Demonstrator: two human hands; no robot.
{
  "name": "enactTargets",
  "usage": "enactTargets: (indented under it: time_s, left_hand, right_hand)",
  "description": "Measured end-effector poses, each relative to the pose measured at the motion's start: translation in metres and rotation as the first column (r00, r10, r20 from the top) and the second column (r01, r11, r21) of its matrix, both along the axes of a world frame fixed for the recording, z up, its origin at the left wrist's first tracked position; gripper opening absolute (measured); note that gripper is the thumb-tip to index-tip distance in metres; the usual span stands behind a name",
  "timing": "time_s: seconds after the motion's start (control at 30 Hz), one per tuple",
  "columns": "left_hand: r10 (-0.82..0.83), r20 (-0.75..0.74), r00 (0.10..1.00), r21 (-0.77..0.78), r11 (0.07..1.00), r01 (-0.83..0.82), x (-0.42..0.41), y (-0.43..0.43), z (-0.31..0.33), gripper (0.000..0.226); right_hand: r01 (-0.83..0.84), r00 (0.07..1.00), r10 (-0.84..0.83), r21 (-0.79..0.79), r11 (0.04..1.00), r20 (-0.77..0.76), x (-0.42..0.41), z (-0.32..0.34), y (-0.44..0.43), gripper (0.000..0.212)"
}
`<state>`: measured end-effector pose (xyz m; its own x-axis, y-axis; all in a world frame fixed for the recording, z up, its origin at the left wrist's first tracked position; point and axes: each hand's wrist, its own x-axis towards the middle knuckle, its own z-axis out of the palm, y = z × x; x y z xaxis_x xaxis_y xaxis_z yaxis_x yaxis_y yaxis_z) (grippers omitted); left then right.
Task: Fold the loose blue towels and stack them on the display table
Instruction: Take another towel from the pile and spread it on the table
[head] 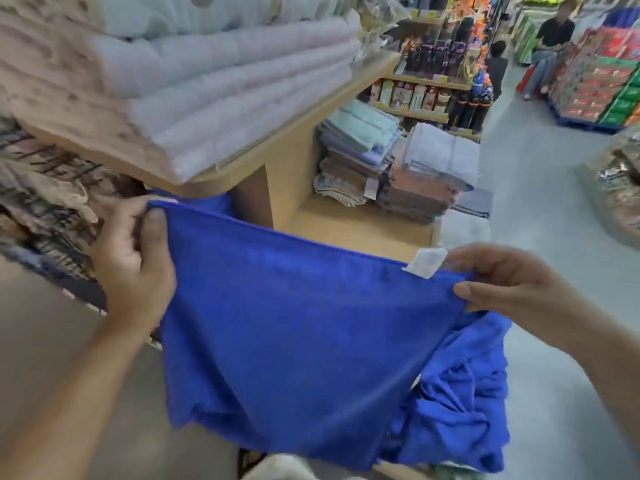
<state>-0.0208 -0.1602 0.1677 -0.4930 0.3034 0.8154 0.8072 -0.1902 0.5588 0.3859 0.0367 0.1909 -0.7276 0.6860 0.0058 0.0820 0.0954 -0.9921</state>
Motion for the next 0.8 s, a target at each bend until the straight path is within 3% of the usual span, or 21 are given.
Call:
enactTargets:
  time_s: [0.17,0.27,0.57,0.67,0.8]
  left_hand:
    - [-0.009,0.109,0.994,-0.239,0.970,0.035,-0.020,0.011,-0.072,0.019]
    - [0.004,0.183,0.983,-0.355,0.933,0.062,-0.028,0.032,-0.093,0.033]
    - [-0.016,0.304,0.952,-0.554,0.811,0.191,-0.061,0.156,-0.062,0.048]
    - [-0.032,0.361,0.932,-0.659,0.699,0.279,-0.060,0.200,-0.048,0.055]
    - [-0.139,0.320,0.937,-0.671,0.666,0.328,-0.050,0.237,-0.049,0.026]
  right_hand:
    - [0.149,0.980,-0.134,-0.096,0.984,0.148,-0.028,-0.066,0.000,0.026]
    - [0.251,0.954,-0.235,-0.069,0.966,0.187,-0.037,-0.082,0.011,0.024]
    - [0.519,0.849,-0.503,-0.080,0.851,0.163,-0.067,-0.055,0.082,0.013]
    - [0.587,0.808,-0.570,-0.133,0.798,0.148,-0.081,-0.047,0.111,0.015]
    - [0.681,0.731,-0.669,-0.204,0.704,0.132,-0.099,-0.060,0.144,0.015]
